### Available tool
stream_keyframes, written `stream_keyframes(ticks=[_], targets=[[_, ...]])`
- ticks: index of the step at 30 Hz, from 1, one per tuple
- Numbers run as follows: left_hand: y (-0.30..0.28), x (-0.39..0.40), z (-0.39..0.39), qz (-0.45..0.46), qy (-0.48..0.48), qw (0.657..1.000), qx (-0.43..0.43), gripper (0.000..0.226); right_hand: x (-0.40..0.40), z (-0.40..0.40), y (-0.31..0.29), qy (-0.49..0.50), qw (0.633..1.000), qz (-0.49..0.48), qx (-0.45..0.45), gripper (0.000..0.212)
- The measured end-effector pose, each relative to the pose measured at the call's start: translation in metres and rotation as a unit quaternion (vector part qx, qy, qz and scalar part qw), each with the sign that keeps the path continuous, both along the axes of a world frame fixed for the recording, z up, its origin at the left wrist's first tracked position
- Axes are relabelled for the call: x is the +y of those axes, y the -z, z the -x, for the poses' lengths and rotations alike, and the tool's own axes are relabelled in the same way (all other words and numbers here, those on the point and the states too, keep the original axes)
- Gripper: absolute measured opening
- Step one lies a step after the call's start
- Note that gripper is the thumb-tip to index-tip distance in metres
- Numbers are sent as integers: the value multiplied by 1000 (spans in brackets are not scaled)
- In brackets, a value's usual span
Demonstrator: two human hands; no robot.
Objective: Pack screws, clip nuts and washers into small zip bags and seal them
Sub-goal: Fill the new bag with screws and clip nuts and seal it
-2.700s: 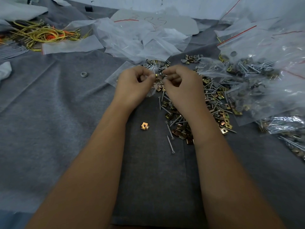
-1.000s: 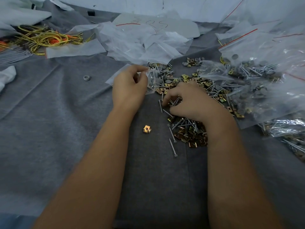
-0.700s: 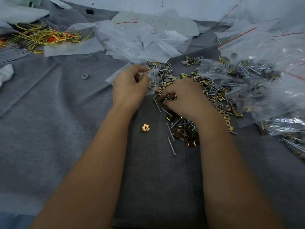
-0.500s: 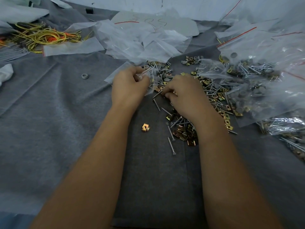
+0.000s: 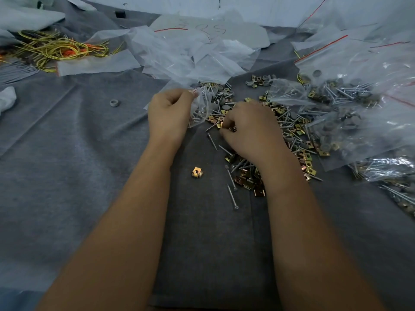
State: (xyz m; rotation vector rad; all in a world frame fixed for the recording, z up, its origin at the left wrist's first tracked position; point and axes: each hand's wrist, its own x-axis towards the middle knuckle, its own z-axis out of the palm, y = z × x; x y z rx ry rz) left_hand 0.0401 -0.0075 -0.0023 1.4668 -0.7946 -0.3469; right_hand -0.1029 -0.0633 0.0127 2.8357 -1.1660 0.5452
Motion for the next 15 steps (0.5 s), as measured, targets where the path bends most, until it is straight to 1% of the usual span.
stream_keyframes(ticks=[2,4,6,8,9,10,13,15], targets=[[-1,-1,-2,7,-5,1000,24,23,0,-1,2,0,999,34,2,22],[-2,-1,-4,7,-5,999,42,22,0,-2,3,-3,999,31,-42,20],[-1,-2,-4,2,8,999,38,22,1,-4,3,-6,990,-20,-139,16],[0,-1,-2,-3,25,1000,18,29,5,-7,1,-25,960,-96,-263,11],[0,-1,-2,-7,33,999,4,29,8,-9,0,-35,945,-117,-304,10],[0,0,-1,-10,42,999,-9,27,10,-11,-1,-42,939,-126,-319,10],[0,2,1,-14,59,997,-46,21,10,-14,2,-52,953,-129,-268,15],[0,2,2,-25,58,996,-69,19,9,-13,1,-51,954,-145,-257,23]])
